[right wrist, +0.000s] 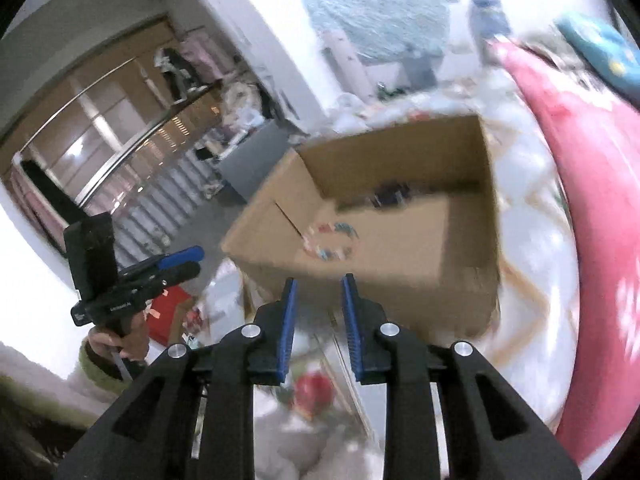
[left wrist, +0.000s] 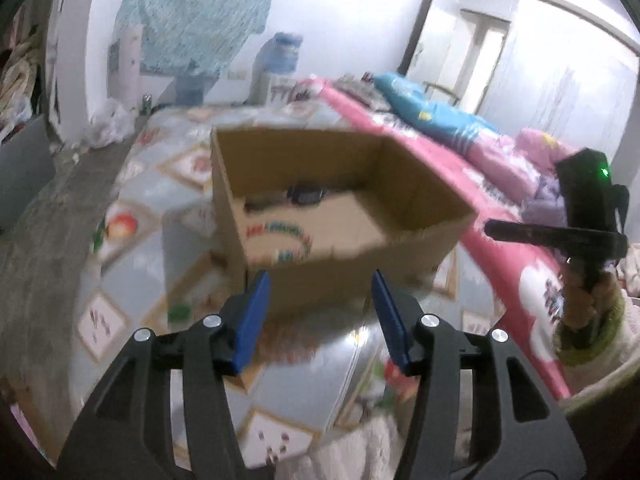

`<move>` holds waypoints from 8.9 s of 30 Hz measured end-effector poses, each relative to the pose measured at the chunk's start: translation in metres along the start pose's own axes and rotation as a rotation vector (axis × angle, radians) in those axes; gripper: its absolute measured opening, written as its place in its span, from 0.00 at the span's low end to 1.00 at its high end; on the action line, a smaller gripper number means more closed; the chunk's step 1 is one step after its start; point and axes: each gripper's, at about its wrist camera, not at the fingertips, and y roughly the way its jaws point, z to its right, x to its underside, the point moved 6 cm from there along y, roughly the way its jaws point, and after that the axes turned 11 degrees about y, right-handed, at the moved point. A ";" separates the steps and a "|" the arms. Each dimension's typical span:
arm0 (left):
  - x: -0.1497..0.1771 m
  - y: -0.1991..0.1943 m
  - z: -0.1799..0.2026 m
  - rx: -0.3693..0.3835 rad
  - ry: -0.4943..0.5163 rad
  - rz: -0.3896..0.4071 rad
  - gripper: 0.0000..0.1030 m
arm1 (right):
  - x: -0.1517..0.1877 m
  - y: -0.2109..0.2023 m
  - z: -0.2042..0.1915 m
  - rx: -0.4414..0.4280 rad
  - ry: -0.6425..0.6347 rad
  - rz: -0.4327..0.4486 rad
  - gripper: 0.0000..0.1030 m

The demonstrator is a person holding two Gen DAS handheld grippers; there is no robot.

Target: Organize jewelry

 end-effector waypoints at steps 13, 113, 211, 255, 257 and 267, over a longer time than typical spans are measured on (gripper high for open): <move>0.058 0.078 0.017 0.009 -0.003 -0.176 0.49 | 0.046 0.053 0.031 0.231 -0.056 -0.034 0.22; 0.053 0.128 0.073 -0.047 0.238 -0.247 0.11 | 0.066 0.070 0.034 0.288 -0.157 0.027 0.19; 0.052 0.113 0.053 -0.042 0.140 -0.200 0.11 | 0.064 0.102 0.029 0.446 -0.194 0.058 0.17; -0.111 0.135 0.037 0.056 0.148 -0.106 0.11 | -0.119 0.105 -0.001 0.204 -0.111 -0.033 0.11; -0.115 0.155 0.031 0.066 0.123 -0.153 0.11 | -0.126 0.116 0.009 0.239 -0.090 -0.063 0.12; -0.118 0.175 0.014 0.084 0.021 -0.173 0.12 | -0.145 0.110 0.025 0.250 -0.072 -0.024 0.18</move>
